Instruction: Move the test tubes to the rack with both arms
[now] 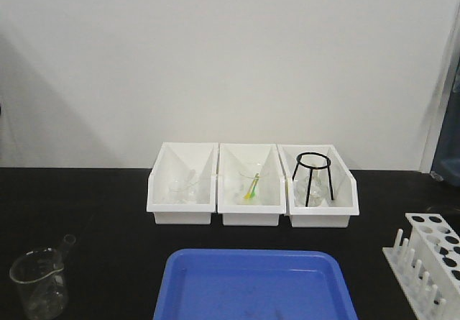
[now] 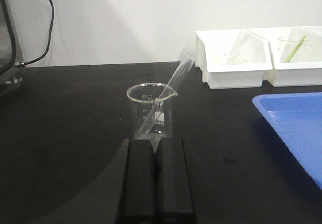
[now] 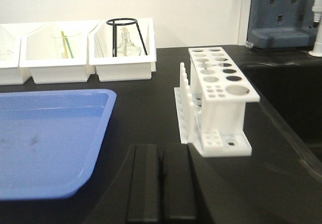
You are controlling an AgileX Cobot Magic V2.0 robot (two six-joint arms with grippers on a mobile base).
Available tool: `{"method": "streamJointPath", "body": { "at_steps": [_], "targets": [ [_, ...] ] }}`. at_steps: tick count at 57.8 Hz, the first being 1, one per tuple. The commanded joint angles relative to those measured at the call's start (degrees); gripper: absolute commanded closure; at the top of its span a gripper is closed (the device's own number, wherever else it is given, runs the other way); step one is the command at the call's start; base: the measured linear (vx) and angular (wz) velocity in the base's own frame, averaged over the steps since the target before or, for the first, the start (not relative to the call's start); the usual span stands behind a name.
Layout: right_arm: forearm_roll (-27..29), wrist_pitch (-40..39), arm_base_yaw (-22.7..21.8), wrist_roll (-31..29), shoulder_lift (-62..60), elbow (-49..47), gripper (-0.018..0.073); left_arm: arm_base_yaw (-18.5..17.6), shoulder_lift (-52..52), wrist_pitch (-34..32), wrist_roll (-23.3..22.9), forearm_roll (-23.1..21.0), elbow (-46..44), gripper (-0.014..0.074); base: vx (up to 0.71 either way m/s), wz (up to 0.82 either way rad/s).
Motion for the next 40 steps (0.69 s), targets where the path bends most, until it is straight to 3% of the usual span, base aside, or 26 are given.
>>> {"method": "streamJointPath", "body": {
  "at_steps": [1, 40],
  "targets": [
    [-0.76, -4.48, -0.11, 0.08, -0.44, 0.62, 0.0566, 0.13, -1.17, -5.03, -0.39, -0.38, 1.53, 0.0611, 0.29, 0.01],
    [-0.76, -4.32, -0.11, 0.08, -0.44, 0.62, 0.0566, 0.13, -1.17, -5.03, -0.39, -0.38, 1.53, 0.0611, 0.15, -0.02]
  ]
}}
